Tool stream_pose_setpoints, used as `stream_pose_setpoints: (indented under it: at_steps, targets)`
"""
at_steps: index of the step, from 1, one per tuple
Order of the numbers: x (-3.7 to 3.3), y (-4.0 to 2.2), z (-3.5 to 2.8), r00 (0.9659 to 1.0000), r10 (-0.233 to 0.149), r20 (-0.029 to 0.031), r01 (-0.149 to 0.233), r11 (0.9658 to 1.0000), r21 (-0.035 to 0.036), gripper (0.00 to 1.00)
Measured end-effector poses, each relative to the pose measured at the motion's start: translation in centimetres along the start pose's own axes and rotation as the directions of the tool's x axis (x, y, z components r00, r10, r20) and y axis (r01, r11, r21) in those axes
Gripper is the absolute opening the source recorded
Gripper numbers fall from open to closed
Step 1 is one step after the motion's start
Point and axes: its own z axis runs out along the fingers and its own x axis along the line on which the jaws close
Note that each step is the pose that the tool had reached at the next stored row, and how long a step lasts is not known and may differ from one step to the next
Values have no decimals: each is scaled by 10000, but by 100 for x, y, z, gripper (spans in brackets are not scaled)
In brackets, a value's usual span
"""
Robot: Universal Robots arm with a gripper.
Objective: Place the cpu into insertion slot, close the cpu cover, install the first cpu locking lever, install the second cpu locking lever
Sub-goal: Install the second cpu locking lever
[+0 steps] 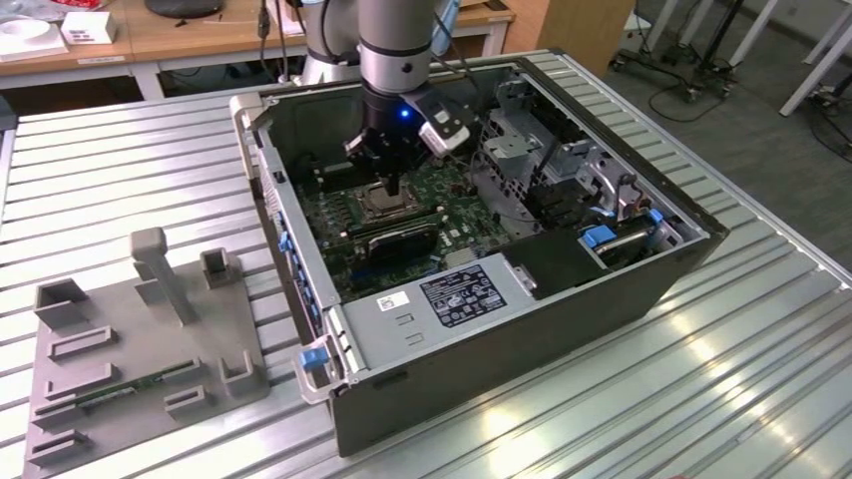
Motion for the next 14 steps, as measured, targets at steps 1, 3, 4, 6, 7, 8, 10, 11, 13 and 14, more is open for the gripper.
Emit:
stream_pose_setpoints:
  at_steps: [1, 3, 4, 6, 7, 8, 10, 11, 13, 14]
  targets:
    - [-1, 0, 2, 10000, -91, -5, 91, 10000, -4, 10]
    - [-1, 0, 9, 9994, -352, -16, 352, 9994, -17, 10]
    - [-2, 0, 13, 9988, -495, -22, 495, 9988, -26, 10]
    - [-2, -1, 19, 9970, -773, -33, 773, 9970, -41, 10]
    - [-4, -1, 20, 9961, -876, -37, 876, 9961, -46, 10]
    - [-6, 0, 21, 9954, -959, -38, 959, 9954, -54, 10]
    - [-11, 1, 24, 9943, -1068, -29, 1068, 9943, -75, 10]
    - [-14, 2, 24, 9940, -1097, -26, 1097, 9939, -82, 10]
    - [-15, 8, 25, 9939, -1100, -19, 1100, 9939, -96, 10]
    - [-15, 14, 26, 9939, -1100, -18, 1100, 9939, -98, 10]
